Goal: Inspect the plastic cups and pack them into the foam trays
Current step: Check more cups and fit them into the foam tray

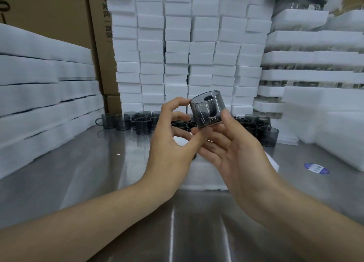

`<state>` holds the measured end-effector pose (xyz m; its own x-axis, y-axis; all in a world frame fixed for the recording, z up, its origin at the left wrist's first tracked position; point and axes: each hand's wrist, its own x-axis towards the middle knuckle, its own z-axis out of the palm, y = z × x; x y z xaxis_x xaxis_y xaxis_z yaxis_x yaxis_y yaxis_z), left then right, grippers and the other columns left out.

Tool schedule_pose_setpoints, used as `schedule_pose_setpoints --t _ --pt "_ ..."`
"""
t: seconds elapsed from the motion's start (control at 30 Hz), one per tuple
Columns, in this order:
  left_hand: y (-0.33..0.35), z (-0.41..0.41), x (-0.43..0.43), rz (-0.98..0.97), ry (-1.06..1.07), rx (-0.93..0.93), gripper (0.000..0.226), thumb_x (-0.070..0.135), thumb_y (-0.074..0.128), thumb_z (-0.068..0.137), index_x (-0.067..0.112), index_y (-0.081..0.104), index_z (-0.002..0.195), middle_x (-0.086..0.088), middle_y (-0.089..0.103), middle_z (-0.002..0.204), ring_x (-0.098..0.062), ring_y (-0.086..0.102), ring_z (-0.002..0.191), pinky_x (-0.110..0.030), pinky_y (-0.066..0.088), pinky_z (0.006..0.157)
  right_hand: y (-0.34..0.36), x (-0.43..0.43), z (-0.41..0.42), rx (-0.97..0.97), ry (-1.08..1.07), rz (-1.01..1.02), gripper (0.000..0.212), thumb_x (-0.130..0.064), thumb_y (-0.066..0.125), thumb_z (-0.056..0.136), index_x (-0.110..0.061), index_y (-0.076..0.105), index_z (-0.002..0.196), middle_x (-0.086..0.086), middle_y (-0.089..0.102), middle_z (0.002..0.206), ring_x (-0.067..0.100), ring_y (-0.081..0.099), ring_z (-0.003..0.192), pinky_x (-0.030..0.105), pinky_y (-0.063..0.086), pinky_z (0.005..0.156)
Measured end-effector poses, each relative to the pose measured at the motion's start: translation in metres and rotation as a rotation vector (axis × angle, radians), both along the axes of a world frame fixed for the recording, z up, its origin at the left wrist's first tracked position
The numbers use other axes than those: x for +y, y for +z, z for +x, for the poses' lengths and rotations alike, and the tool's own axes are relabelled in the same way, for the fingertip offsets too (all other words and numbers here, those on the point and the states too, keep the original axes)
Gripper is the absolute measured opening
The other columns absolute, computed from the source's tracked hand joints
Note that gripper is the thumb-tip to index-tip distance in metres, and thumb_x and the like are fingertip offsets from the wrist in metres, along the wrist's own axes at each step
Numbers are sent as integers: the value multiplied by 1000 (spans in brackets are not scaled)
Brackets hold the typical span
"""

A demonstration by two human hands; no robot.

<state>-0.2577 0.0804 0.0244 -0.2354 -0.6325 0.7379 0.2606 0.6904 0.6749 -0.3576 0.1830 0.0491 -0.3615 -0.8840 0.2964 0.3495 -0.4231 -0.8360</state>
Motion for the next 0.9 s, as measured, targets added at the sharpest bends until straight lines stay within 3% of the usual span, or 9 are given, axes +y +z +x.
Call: schedule_pose_setpoints --t 0.13,0.23,0.33,0.43,0.53,0.7,0.8,0.9 --pt "-1 -1 1 0 2 -6 56 41 86 82 56 54 125 12 66 115 -16 71 85 -38 60 70 1 -1 0 -33 -11 43 54 -46 49 107 1 71 122 24 77 114 26 79 102 32 65 84" --pt "-2 -2 3 6 2 -2 56 35 87 82 55 52 120 16 63 116 -17 70 89 -55 64 75 0 -2 -1 -32 -20 24 47 -42 47 110 -7 78 114 19 78 105 25 80 99 35 65 86" --pt "-2 -2 4 20 5 11 56 36 87 81 54 51 120 15 63 119 -20 71 92 -60 63 75 0 -1 -1 29 -15 3 38 -34 49 109 -10 74 123 12 80 104 21 78 100 37 64 91" --pt "-1 -2 5 17 18 11 58 38 89 82 53 51 122 13 63 121 -21 71 92 -60 63 75 0 -3 -1 44 -38 11 40 -29 58 104 -2 67 133 16 77 110 25 76 106 40 64 92" --pt "-1 -2 4 20 22 1 60 37 89 82 52 51 125 12 63 123 -19 72 93 -58 64 75 -2 -3 -1 43 -24 6 35 -29 55 105 -3 73 122 18 77 110 29 75 113 40 64 93" --pt "0 -2 3 23 16 -31 57 48 87 78 55 53 124 15 64 125 -17 72 97 -39 58 70 -1 -3 -4 57 20 41 47 -37 44 109 -5 74 126 23 75 120 33 72 117 42 62 97" --pt "-1 -1 2 40 5 -20 55 41 88 83 55 54 123 13 64 124 -18 72 96 -38 58 70 0 -4 -6 62 6 26 41 -33 49 108 -6 73 126 17 78 117 28 76 111 37 66 84" --pt "-1 -2 0 50 -1 -13 56 30 88 86 53 54 125 12 64 123 -17 71 95 -35 57 68 1 -4 -15 169 -184 13 32 -33 63 102 -12 71 125 8 78 116 23 76 110 35 63 82"
